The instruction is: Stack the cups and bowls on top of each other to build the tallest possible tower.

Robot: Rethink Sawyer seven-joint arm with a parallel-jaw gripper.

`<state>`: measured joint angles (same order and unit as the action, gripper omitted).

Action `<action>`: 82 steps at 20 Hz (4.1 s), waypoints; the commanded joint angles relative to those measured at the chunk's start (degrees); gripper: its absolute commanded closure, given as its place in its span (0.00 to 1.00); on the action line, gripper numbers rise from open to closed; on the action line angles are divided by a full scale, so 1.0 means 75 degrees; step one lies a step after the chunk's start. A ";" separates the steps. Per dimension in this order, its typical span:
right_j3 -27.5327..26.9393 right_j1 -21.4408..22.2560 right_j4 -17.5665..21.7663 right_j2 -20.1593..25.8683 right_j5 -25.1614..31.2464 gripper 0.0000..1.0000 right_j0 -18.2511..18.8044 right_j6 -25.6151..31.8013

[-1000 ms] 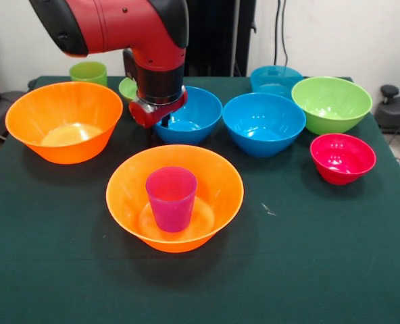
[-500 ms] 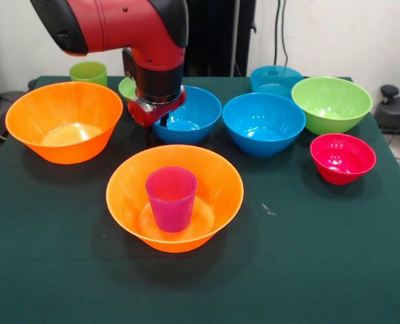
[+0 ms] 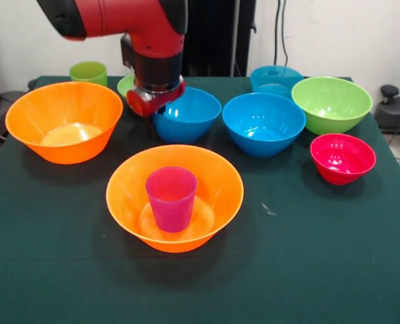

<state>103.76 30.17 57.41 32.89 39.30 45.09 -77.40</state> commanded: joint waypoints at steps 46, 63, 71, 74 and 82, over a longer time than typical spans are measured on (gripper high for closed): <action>0.0678 0.2365 -0.4303 0.1561 0.1849 1.00 0.0918 0.1270; -0.0713 0.0407 -0.4833 0.2024 0.2029 1.00 0.1309 0.1447; -0.1138 0.0237 -0.5033 0.2226 0.2491 1.00 0.1318 0.1314; -0.1234 0.0240 -0.5047 0.2266 0.2632 1.00 0.1314 0.1287; -0.1678 0.0063 -0.4956 0.2315 0.3001 1.00 0.1242 0.1299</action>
<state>96.54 32.67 20.74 49.17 55.85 56.12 -77.40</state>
